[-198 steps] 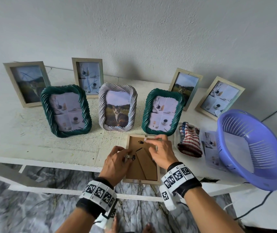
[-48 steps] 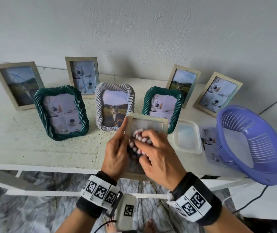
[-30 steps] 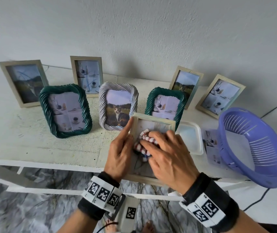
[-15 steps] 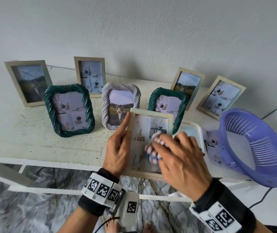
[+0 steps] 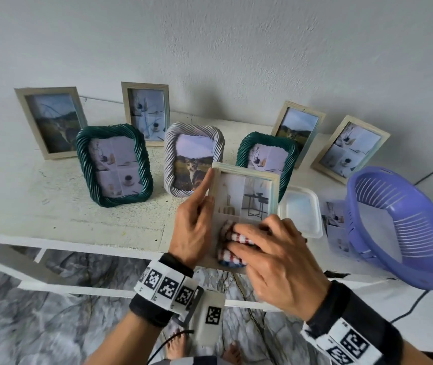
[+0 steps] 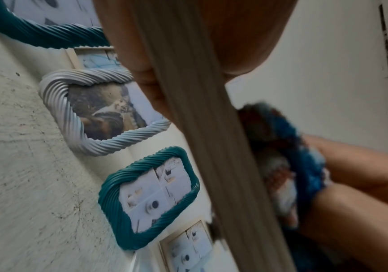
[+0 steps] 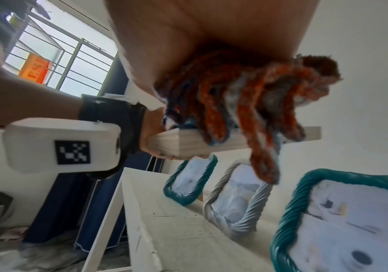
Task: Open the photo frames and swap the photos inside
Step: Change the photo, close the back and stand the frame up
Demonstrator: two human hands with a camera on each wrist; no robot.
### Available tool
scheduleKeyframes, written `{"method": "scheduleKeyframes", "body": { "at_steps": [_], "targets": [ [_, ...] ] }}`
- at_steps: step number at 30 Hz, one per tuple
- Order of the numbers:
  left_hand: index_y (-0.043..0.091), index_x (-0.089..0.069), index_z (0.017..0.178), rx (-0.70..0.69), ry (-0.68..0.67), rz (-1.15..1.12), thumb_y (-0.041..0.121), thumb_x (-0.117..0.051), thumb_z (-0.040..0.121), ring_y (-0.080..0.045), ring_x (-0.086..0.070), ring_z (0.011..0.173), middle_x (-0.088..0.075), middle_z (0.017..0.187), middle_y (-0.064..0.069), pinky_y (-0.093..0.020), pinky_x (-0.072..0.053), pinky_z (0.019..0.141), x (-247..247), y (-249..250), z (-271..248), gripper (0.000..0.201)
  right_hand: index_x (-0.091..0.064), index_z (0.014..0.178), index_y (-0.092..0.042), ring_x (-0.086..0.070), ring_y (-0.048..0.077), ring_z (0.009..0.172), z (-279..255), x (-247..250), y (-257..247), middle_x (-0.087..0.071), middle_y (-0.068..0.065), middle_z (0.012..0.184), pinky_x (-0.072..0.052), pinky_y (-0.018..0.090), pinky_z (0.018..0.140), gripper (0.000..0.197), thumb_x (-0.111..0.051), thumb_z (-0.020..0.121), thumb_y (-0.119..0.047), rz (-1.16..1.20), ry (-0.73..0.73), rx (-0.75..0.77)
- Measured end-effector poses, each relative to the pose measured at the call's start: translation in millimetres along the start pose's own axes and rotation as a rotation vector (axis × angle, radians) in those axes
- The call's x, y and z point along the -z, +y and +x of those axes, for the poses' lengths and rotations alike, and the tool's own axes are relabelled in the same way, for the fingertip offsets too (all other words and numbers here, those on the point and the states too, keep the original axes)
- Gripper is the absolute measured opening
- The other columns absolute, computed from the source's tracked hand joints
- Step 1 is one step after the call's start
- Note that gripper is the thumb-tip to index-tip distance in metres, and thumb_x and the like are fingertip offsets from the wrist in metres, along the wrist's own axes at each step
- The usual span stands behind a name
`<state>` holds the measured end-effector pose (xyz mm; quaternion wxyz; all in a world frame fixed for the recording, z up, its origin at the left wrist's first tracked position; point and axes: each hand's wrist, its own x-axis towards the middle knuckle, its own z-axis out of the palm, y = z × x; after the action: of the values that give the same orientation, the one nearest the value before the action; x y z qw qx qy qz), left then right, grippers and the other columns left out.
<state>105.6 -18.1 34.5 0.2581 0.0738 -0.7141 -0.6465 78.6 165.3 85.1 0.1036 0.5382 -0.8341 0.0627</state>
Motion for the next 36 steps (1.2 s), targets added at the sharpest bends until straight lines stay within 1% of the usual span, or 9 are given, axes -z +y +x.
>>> {"method": "scheduleKeyframes", "body": {
  "at_steps": [8,11,14,16,19,23,30,33,36],
  "targets": [
    [0.025,-0.040,0.147,0.102,-0.006,-0.066,0.015,-0.038,0.094,-0.030,-0.060,0.113,-0.061,0.133,0.004,-0.055,-0.043,0.102,3,5,6,0.054,-0.071,0.097,-0.018,-0.036,0.018,0.089,26,4,-11,-0.056,-0.003,0.131,-0.036,0.035,0.078,0.025,-0.051,0.083,-0.019,0.026,-0.031,-0.065],
    [0.036,-0.040,0.145,0.152,-0.023,-0.091,0.029,-0.041,0.092,-0.046,-0.060,0.073,-0.067,0.102,-0.023,-0.070,-0.049,0.071,3,1,2,0.054,-0.072,0.093,-0.022,-0.039,0.018,0.089,19,5,-5,-0.061,-0.007,0.122,-0.040,0.038,0.076,0.028,-0.048,0.081,-0.018,0.065,-0.076,0.028],
    [0.029,-0.039,0.147,0.121,0.005,-0.019,0.016,-0.039,0.098,-0.019,-0.031,0.048,-0.046,0.056,0.006,-0.029,-0.038,0.042,4,-2,2,0.051,-0.074,0.086,-0.019,-0.041,0.019,0.088,19,11,10,-0.066,-0.005,0.114,-0.034,0.036,0.074,0.034,-0.041,0.080,-0.019,0.021,-0.072,0.053],
    [0.020,-0.036,0.148,0.093,0.018,-0.024,0.003,-0.036,0.101,-0.005,-0.020,0.050,-0.047,0.051,0.011,-0.020,-0.032,0.039,5,3,2,0.050,-0.075,0.086,-0.017,-0.041,0.019,0.088,24,16,20,-0.067,-0.003,0.115,-0.031,0.035,0.074,0.037,-0.038,0.081,-0.021,-0.010,-0.050,-0.001],
    [0.015,-0.034,0.149,0.112,0.019,-0.053,0.003,-0.035,0.102,0.007,-0.032,0.055,-0.050,0.115,-0.043,-0.028,-0.055,0.053,4,11,8,0.049,-0.074,0.101,-0.018,-0.040,0.018,0.089,32,15,20,-0.063,-0.003,0.123,-0.039,0.038,0.074,0.039,-0.039,0.084,-0.019,0.038,-0.026,-0.038],
    [0.023,-0.040,0.147,0.164,-0.020,-0.135,0.015,-0.039,0.095,-0.035,-0.059,0.116,-0.055,0.136,-0.021,-0.062,-0.043,0.101,2,15,10,0.053,-0.074,0.095,-0.024,-0.031,0.014,0.089,33,13,6,-0.060,-0.010,0.126,-0.033,0.032,0.081,0.038,-0.038,0.083,-0.017,0.101,-0.097,0.059],
    [0.027,-0.039,0.146,0.163,0.011,-0.024,0.015,-0.039,0.097,-0.019,-0.042,0.049,-0.059,0.063,-0.001,-0.025,-0.040,0.047,3,15,4,0.050,-0.075,0.085,-0.029,-0.037,0.015,0.089,31,22,18,-0.064,-0.015,0.118,-0.030,0.033,0.076,0.044,-0.032,0.081,-0.020,0.078,-0.205,0.164],
    [0.017,-0.036,0.148,0.187,0.024,-0.037,0.002,-0.037,0.100,-0.053,-0.046,0.118,-0.049,0.127,-0.031,-0.063,-0.033,0.099,3,24,5,0.050,-0.075,0.095,-0.026,-0.041,0.019,0.094,33,21,18,-0.062,-0.004,0.121,-0.040,0.039,0.078,0.043,-0.036,0.080,-0.018,0.081,-0.124,0.096],
    [0.024,-0.040,0.146,0.212,0.028,-0.086,0.019,-0.041,0.094,-0.035,-0.057,0.110,-0.063,0.128,-0.009,-0.064,-0.034,0.103,3,22,5,0.052,-0.072,0.089,-0.024,-0.033,0.015,0.096,35,17,6,-0.058,-0.004,0.129,-0.027,0.032,0.084,0.034,-0.041,0.080,-0.013,0.073,-0.145,0.102]
  ]
}}
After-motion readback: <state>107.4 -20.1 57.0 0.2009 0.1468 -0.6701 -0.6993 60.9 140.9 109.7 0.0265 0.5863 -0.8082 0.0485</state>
